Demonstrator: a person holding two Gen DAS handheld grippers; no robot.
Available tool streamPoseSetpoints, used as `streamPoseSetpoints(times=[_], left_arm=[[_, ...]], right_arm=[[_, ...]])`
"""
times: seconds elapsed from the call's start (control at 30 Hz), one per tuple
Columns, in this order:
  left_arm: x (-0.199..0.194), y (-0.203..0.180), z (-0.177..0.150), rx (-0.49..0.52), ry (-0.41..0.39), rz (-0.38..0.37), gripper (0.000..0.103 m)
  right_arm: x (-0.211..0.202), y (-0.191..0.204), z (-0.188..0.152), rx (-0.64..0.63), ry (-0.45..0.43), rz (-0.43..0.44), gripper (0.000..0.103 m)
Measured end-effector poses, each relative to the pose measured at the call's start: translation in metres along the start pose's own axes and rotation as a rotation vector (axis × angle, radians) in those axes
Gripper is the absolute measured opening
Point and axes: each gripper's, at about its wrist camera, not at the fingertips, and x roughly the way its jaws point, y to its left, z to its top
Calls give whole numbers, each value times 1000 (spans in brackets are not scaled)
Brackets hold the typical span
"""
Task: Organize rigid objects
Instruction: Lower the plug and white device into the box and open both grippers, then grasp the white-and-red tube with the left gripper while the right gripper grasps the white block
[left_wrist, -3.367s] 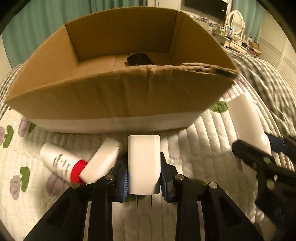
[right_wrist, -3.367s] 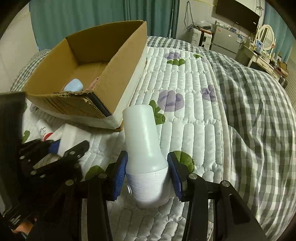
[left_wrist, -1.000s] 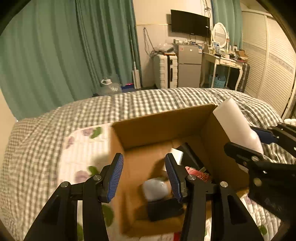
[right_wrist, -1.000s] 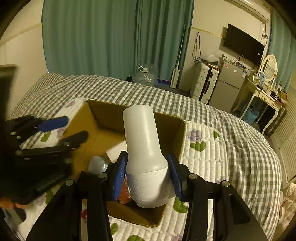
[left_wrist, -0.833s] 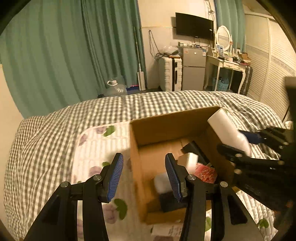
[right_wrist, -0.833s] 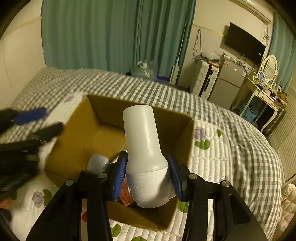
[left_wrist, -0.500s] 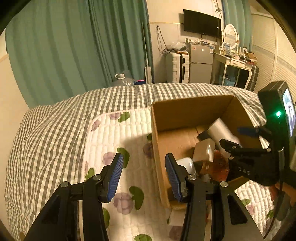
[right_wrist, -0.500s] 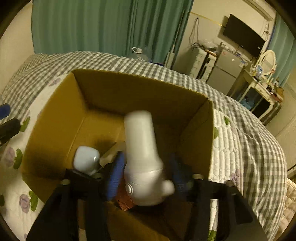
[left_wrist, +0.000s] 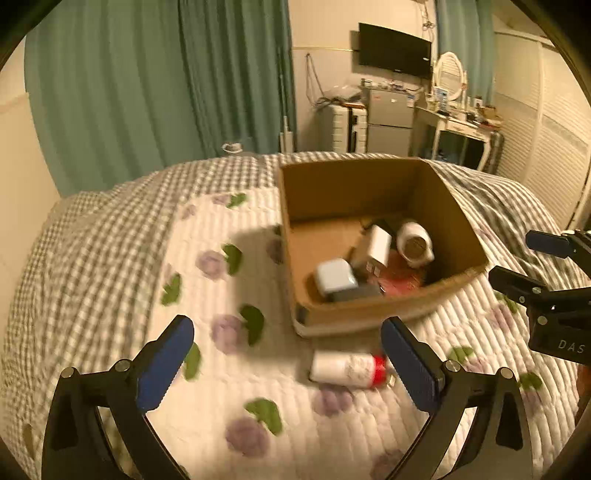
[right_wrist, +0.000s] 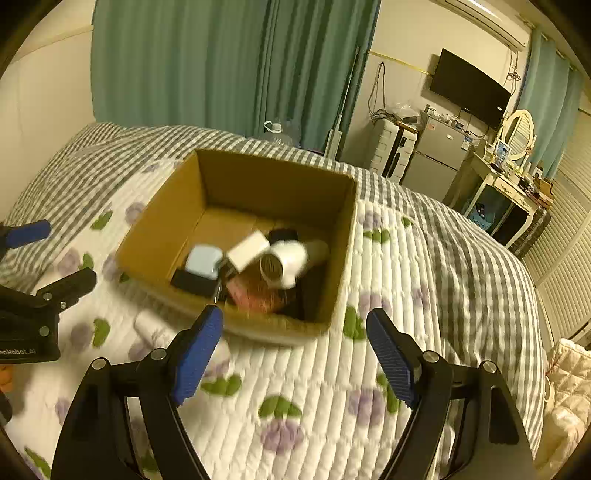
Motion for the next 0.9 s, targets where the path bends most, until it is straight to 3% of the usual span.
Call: streamPoseSetpoints(times=[0.1, 0.27, 0.5, 0.6, 0.73, 0.9], left_arm=[[3, -5, -16, -20, 17, -4, 103], [22, -15, -37, -51, 61, 29, 103], [62, -35, -62, 21, 118, 26, 103], [77, -40, -66, 50, 136, 50, 103], [90, -42, -65, 25, 151, 0, 103], [100, -45, -58, 21, 151, -9, 100]], right_arm=[[1, 1, -18, 16, 30, 1, 86], [18, 3, -36, 62, 68, 24, 86], [52, 3, -58, 99, 102, 44, 86], [63, -2, -66, 119, 126, 64, 86], [70, -5, -69, 131, 138, 83, 86], [73, -5, -70, 135, 145, 94, 86]])
